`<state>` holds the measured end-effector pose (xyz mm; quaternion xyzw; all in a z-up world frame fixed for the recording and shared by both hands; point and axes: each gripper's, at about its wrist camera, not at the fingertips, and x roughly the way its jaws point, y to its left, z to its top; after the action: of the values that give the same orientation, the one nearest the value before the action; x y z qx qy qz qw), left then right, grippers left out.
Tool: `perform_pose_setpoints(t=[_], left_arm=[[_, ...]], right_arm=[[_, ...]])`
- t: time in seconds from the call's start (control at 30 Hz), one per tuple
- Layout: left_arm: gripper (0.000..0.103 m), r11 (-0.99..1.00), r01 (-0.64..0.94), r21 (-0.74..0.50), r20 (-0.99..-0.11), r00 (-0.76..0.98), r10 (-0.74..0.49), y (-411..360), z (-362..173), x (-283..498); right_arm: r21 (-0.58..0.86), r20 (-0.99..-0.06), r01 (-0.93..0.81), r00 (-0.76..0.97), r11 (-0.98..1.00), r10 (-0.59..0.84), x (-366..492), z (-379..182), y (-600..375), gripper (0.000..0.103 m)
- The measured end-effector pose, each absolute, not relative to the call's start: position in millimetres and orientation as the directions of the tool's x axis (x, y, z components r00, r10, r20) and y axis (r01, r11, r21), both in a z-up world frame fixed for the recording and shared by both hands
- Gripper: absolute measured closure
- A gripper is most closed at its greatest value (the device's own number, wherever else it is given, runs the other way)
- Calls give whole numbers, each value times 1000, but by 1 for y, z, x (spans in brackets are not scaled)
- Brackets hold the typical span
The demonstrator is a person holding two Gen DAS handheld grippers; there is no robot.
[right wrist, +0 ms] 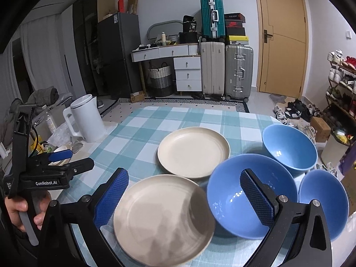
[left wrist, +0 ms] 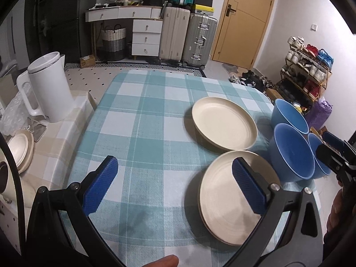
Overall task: Organize plates and bowls
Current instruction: 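Move both grippers toward the remaining single cream plate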
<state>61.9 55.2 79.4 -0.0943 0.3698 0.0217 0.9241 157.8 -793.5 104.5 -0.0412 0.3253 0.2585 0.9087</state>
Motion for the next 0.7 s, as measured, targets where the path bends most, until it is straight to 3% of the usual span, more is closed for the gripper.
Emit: perform_pose_setpoints(t=[0.7], left_arm=[[1,971,-163,-172,-724,689,-13,69,76,124]], right_arm=[[123,-643,-526,604,842,471,221,103,-769,1]])
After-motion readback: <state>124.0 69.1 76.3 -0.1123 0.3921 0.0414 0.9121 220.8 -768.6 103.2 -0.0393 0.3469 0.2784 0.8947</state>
